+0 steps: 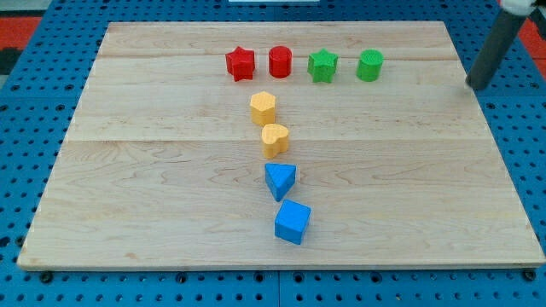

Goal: Point your arm at the left side of the yellow hexagon

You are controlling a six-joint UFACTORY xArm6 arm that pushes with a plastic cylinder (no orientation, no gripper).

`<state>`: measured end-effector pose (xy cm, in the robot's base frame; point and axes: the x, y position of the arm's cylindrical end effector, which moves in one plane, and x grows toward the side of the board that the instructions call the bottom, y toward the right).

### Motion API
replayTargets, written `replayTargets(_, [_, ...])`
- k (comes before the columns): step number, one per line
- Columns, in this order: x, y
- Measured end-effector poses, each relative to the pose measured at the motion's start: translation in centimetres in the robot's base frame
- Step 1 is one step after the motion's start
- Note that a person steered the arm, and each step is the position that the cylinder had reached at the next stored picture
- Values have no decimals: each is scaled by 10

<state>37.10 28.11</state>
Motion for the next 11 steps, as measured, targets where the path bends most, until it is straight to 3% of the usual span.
replayTargets(1, [22,-46])
replayTargets(2, [19,-149])
replayTargets(4, [-21,-243])
replayTargets(7, [-17,-366])
replayTargets(11, [23,-330])
